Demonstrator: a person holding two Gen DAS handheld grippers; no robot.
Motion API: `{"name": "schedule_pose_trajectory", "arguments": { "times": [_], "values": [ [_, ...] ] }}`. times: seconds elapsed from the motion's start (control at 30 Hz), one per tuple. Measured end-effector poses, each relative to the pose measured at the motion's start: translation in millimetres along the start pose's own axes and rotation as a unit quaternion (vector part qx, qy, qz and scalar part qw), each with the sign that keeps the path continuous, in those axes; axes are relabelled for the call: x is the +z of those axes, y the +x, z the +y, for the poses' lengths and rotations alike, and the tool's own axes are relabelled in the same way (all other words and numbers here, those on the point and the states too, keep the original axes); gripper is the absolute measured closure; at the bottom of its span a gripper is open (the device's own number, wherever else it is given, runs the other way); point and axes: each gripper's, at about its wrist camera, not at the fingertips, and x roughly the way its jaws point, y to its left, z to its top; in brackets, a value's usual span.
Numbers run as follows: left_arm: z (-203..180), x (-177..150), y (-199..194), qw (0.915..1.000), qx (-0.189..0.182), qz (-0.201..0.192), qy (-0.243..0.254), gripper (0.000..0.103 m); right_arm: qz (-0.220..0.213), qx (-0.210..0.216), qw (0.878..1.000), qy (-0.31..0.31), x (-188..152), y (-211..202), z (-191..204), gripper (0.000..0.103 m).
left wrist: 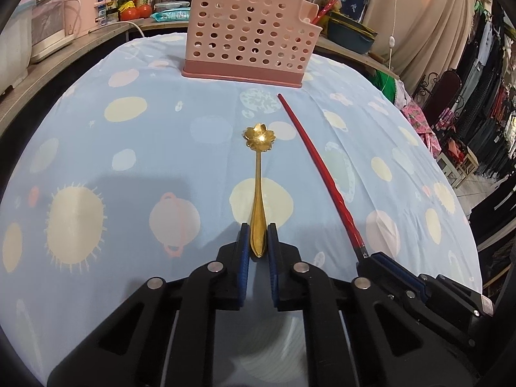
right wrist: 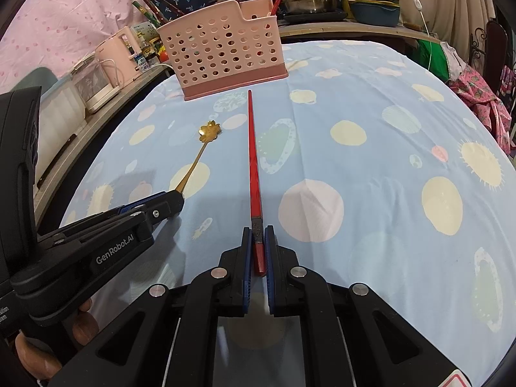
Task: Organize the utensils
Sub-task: 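Lift the gold spoon with the left tool while the right tool lifts the red chopstick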
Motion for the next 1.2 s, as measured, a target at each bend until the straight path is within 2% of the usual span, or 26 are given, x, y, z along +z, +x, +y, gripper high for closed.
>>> {"name": "schedule_pose_trajectory", "arguments": {
  "times": [0.2, 0.53, 1.03, 1.2],
  "values": [
    [4.0, 2.4, -13.9, 0.9999, -0.007, -0.007, -0.008, 0.093, -0.003, 0.003, 1.000, 0.001, 0.4, -4.2, -0.8, 0.096],
    [11.7, 24.0, -54.2, 0.9982, -0.006, -0.056, -0.019, 0.094, -0.042, 0.013, 0.999, 0.002, 15.0, -32.5, -0.9, 0.096],
    [16.7, 52.3, -78.4, 0.9959, -0.004, -0.090, -0.013, 0.102, -0.139, 0.036, 0.990, 0.007, 70.9, -90.8, -1.0, 0.096],
    [16.2, 60.2, -83.5, 0.9953, -0.003, -0.097, -0.007, 0.102, -0.162, 0.048, 0.986, 0.014, 92.0, -101.1, -2.4, 0.096]
  ]
}}
